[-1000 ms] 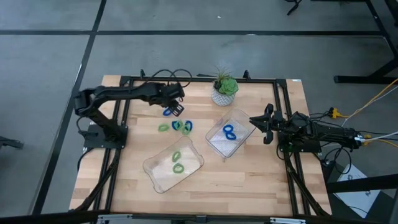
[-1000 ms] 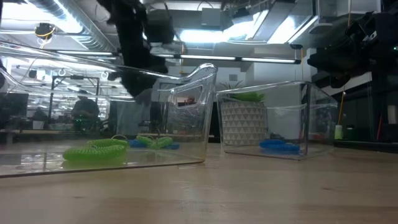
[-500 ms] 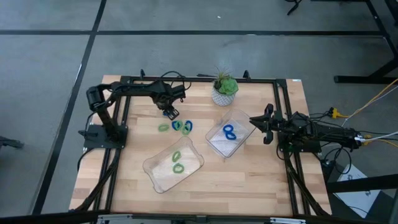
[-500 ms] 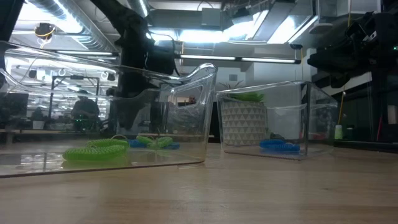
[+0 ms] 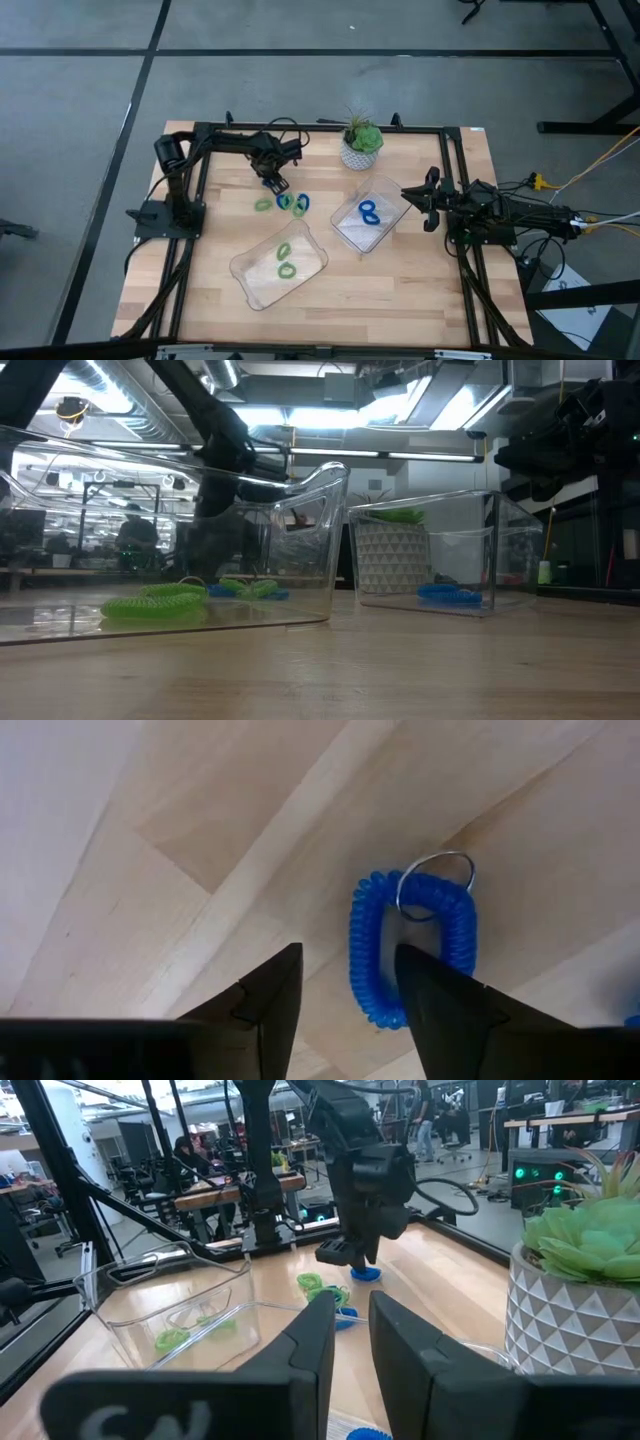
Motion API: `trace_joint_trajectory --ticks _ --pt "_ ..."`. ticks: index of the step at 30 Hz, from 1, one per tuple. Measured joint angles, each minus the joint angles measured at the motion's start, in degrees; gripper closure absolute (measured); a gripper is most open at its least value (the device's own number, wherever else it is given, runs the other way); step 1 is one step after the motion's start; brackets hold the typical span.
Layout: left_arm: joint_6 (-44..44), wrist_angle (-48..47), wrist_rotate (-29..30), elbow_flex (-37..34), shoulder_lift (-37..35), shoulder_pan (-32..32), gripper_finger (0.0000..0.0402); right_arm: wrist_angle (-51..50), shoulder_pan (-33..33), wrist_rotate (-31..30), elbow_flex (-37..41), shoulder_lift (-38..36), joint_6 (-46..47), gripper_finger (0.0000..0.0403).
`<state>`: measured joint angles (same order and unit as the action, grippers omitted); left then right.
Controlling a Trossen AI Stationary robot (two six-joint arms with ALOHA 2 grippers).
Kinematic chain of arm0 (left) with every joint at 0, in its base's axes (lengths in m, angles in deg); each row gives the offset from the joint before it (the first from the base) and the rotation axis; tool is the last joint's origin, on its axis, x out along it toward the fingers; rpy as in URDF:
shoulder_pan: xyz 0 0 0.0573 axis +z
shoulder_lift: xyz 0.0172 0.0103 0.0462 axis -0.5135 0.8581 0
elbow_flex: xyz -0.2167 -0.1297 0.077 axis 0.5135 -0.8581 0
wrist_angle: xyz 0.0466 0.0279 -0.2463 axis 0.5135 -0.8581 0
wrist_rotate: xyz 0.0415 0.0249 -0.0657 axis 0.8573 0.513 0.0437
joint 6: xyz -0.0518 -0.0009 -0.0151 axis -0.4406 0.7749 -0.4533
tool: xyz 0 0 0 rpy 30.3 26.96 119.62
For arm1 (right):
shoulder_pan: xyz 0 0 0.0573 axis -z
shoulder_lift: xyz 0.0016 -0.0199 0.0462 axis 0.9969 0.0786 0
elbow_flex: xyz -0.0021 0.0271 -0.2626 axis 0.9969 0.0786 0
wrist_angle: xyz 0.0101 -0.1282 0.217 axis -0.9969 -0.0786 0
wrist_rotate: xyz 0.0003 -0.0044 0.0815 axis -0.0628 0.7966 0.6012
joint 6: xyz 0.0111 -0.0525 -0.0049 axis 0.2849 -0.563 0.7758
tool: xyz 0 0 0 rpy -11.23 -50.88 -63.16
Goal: Sort spring keychains
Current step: Put the blue spring keychain into the top transparent bin
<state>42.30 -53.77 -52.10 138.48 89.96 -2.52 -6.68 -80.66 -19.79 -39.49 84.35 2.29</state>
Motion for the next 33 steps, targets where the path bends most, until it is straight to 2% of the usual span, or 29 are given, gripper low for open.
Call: trace_joint_trajectory --ticks 6,11,17,26,29,33 --pt "2.1 0.7 -2.0 0.0 0.7 1.1 0.0268 0.0 0.0 0.0 0.0 0.0 0.0 0.0336" --pt "4.5 1.1 -4.5 -0.1 0.8 1.8 0.0324 0.0 0.0 0.0 0.0 0.0 0.0 0.0336" --pt "5.4 1.3 -4.6 -0.1 0.8 1.7 0.039 0.0 0.0 0.0 0.0 0.0 0.0 0.0336" --pt "3.3 3.3 -2.5 -0.5 -1.5 1.2 0.0395 0.0 0.0 0.0 0.0 0.0 0.0 0.0336" --pt "2.5 3.8 0.1 -0.4 -4.6 0.8 0.0395 0.0 0.0 0.0 0.0 0.0 0.0 0.0336" --pt "0.6 4.9 0.2 -0.4 -8.4 0.2 0.0396 0.0 0.0 0.0 0.0 0.0 0.0 0.0336"
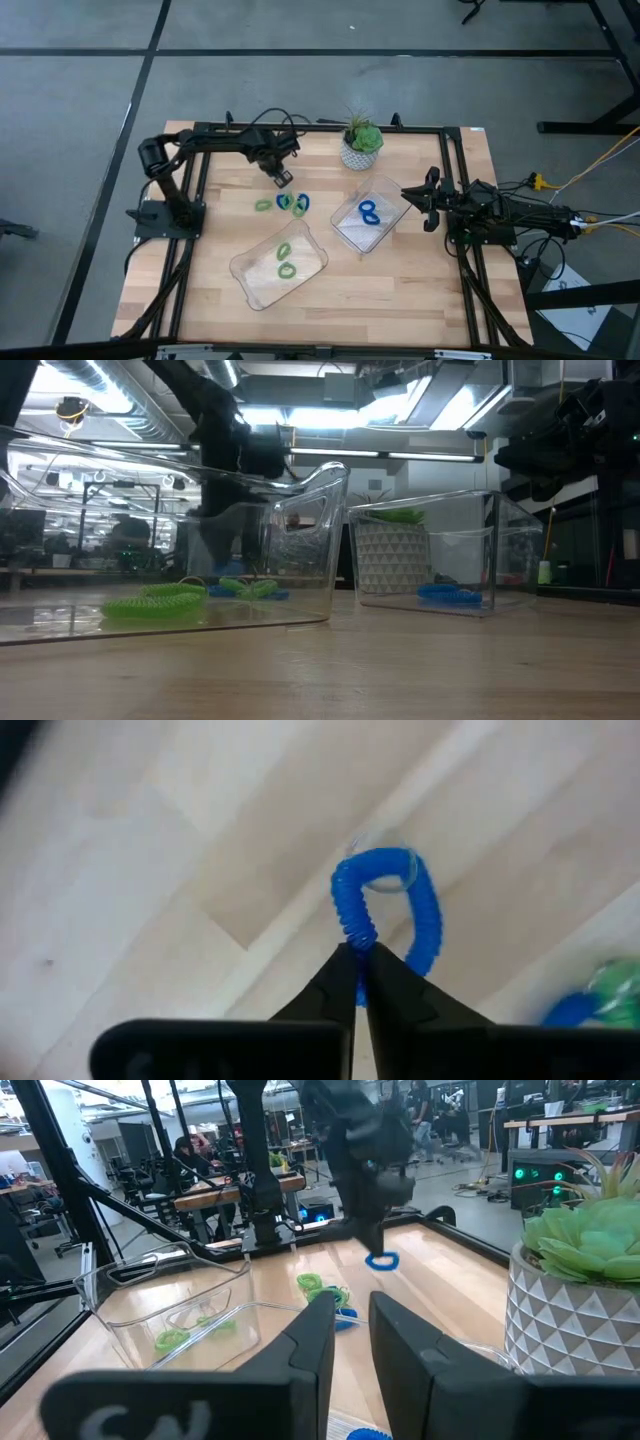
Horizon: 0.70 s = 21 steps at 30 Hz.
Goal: Sort spring keychains
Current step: Put the blue spring keychain into the top transparent bin
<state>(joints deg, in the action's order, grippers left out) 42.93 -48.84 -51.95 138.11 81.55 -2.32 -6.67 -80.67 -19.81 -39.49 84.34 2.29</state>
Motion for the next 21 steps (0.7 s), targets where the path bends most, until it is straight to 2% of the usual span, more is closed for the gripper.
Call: trace_joint_trajectory --ticks 5,13,21 --pt "-2.3 4.7 0.1 0.0 -4.8 -1.1 0.0397 0.0 0.0 0.0 0.0 0.0 0.0 0.0336" --pt "-3.5 17.7 -0.1 0.1 -11.2 -3.5 0.0397 0.0 0.0 0.0 0.0 0.0 0.0 0.0336" --pt "-3.9 31.9 -1.6 0.1 -14.0 -6.2 0.0396 0.0 0.0 0.0 0.0 0.0 0.0 0.0336"
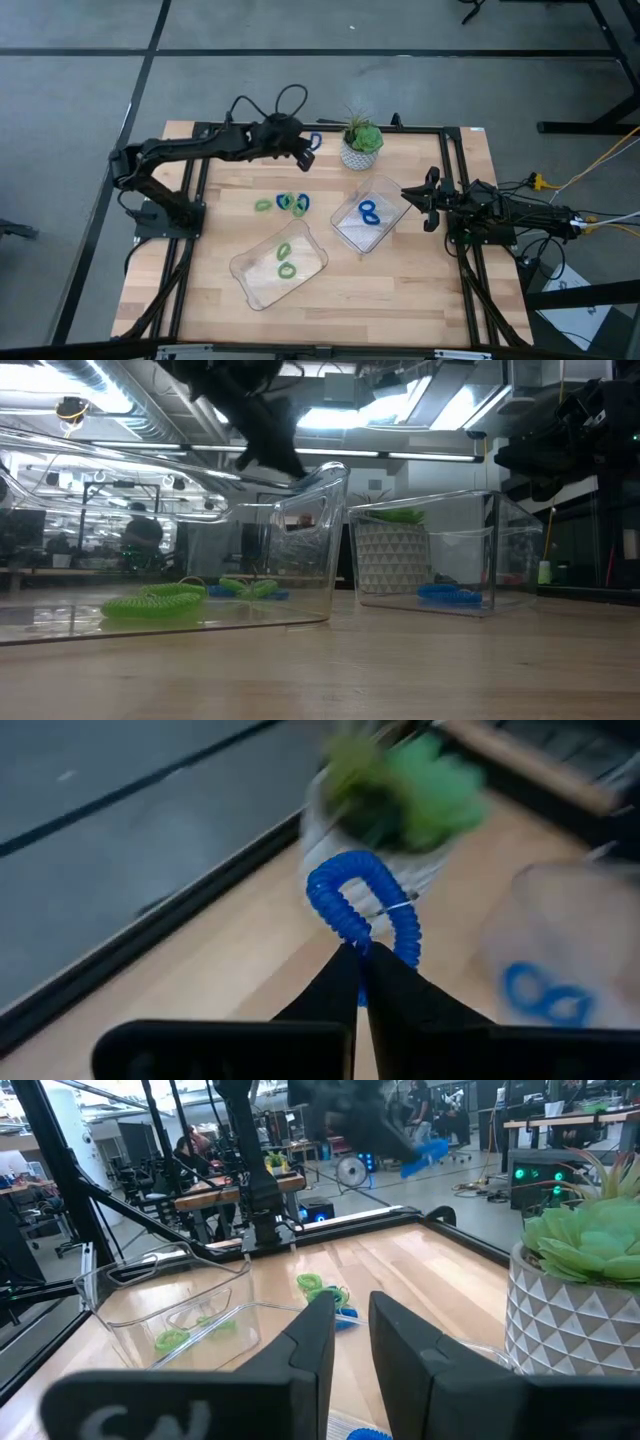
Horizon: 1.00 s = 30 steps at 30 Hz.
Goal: Sort spring keychains
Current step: Put the blue spring keychain into the top transparent bin
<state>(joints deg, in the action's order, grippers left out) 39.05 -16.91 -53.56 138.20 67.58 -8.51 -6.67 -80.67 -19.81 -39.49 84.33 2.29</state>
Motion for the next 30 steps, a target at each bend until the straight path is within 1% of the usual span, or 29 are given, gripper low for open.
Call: trace_joint_trajectory --ticks 5,13,20,25,30 --pt "0.0 8.9 -2.3 0.0 0.0 -1.9 0.0397 0.0 0.0 0.0 0.0 0.0 0.0 0.0336" --pt "1.0 18.8 -5.4 0.0 0.0 -5.4 0.0397 0.0 0.0 0.0 0.0 0.0 0.0 0.0336" --pt "6.1 26.3 -12.3 0.0 0.0 -9.3 0.0396 0.0 0.0 0.0 0.0 0.0 0.0 0.0336" --pt "9.3 29.4 -18.0 0.1 0.0 -11.7 0.0397 0.0 0.0 0.0 0.0 0.0 0.0 0.0336" --pt "10.6 29.6 -20.2 0.1 0.0 -13.4 0.0397 0.0 0.0 0.0 0.0 0.0 0.0 0.0336"
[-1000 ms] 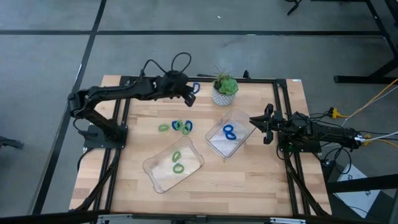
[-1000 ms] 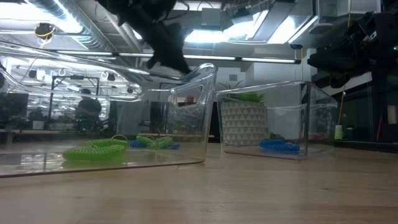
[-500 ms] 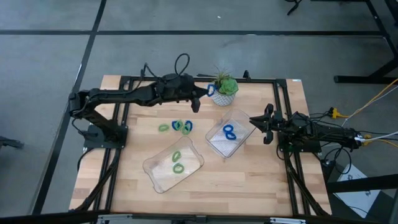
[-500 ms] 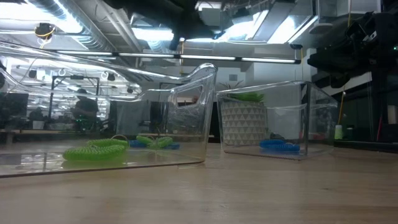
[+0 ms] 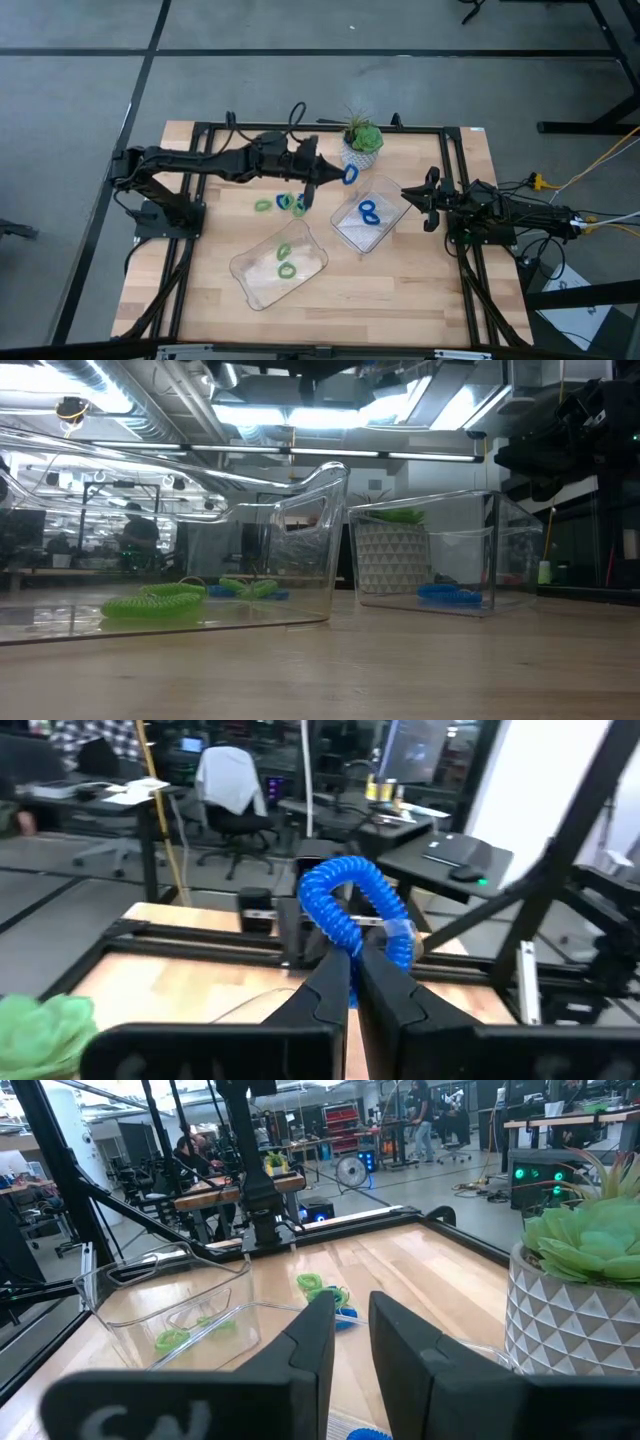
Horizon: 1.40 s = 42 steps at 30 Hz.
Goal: Sort spring keychains
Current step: Put the blue spring keychain into the top transparent bin
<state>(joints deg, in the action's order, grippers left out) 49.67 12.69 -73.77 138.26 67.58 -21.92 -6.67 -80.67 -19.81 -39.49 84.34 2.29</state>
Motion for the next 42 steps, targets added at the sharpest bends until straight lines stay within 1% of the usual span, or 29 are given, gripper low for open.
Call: trace_joint_trajectory --ticks 5,8,11,18,24,28,30,36,42 --pt "0.4 -0.4 0.1 0.7 1.1 -1.8 0.0398 0.0 0.0 0.0 0.0 0.0 0.0 0.0336" --pt "3.0 -1.4 0.8 3.5 3.6 -2.9 0.0398 0.0 0.0 0.0 0.0 0.0 0.0 0.0336" --pt "4.5 -5.6 1.0 7.4 6.8 -3.3 0.0398 0.0 0.0 0.0 0.0 0.0 0.0 0.0336" --pt "8.2 -19.5 2.6 17.2 14.0 -3.3 0.0398 0.0 0.0 0.0 0.0 0.0 0.0 0.0336" --pt "8.6 -28.5 2.6 25.0 20.9 -3.3 0.0398 0.0 0.0 0.0 0.0 0.0 0.0 0.0336" --pt "8.6 -33.2 2.6 28.1 24.2 -3.4 0.0398 0.0 0.0 0.0 0.0 0.0 0.0 0.0336" --pt "8.6 -35.1 2.6 28.4 25.1 -3.6 0.0397 0.0 0.0 0.0 0.0 0.0 0.0 0.0336" --pt "9.8 -36.1 2.6 28.5 26.3 -4.7 0.0397 0.0 0.0 0.0 0.0 0.0 0.0 0.0336" --pt "10.0 -36.2 2.2 28.4 27.1 -5.3 0.0385 0.0 0.0 0.0 0.0 0.0 0.0 0.0336"
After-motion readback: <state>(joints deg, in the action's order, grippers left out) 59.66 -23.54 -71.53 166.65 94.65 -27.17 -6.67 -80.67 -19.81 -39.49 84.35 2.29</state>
